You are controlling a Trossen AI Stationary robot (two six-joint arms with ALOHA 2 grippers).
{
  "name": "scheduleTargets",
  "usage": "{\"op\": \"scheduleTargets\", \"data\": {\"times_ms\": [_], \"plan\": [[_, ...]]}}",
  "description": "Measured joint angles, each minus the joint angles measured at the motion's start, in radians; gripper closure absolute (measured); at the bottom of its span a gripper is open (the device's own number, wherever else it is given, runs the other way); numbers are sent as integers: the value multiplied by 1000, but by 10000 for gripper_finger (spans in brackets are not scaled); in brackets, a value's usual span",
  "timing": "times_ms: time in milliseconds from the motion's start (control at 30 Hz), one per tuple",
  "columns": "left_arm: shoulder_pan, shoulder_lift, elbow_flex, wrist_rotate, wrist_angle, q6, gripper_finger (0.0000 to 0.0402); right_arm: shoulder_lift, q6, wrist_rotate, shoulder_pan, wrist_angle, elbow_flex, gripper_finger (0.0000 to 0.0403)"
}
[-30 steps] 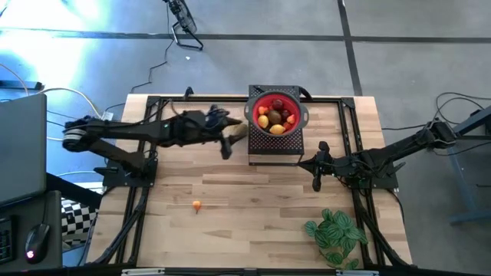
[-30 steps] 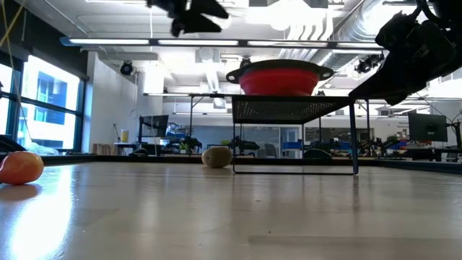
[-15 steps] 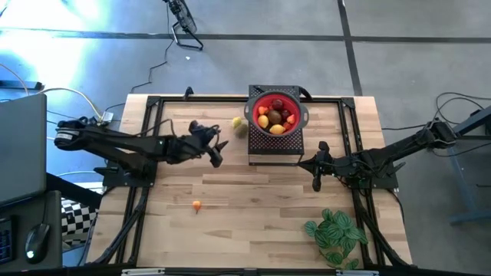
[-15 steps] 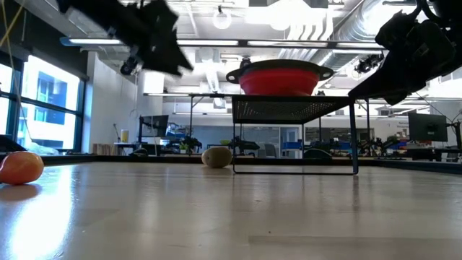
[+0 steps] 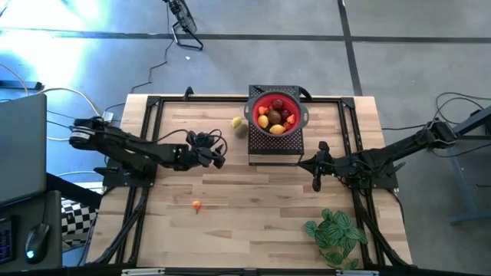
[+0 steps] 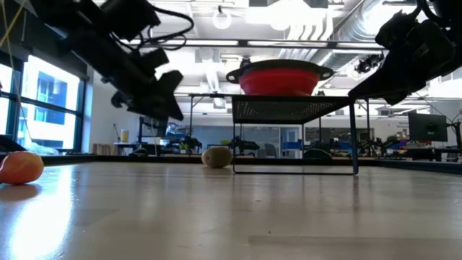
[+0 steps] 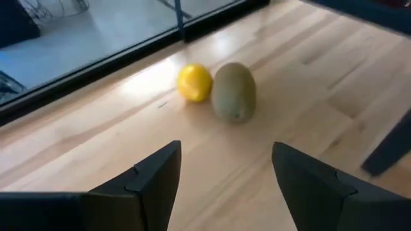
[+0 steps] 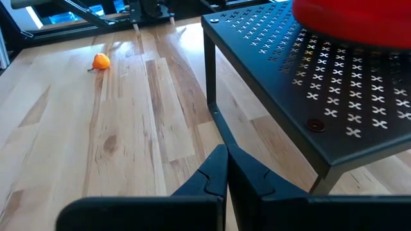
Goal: Pick & Place Fruit
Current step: Put the brown kiwi into the red strainer bowl on the shelf
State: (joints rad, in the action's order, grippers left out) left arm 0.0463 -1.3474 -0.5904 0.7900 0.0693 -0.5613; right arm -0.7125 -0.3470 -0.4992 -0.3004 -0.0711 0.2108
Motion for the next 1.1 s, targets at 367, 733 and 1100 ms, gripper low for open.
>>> {"op": "scheduleTargets", "data": {"times_ms": [367, 733, 1100], "plan": [[0, -181, 0, 13, 121, -27, 165, 0, 0, 0, 0, 1, 0, 401], [-6, -203, -1, -16, 222, -18, 164, 0, 0, 0, 0, 1, 0, 401], [-140, -229, -1, -187, 309, 16, 106, 0, 3, -6, 0, 1, 0, 401]]}}
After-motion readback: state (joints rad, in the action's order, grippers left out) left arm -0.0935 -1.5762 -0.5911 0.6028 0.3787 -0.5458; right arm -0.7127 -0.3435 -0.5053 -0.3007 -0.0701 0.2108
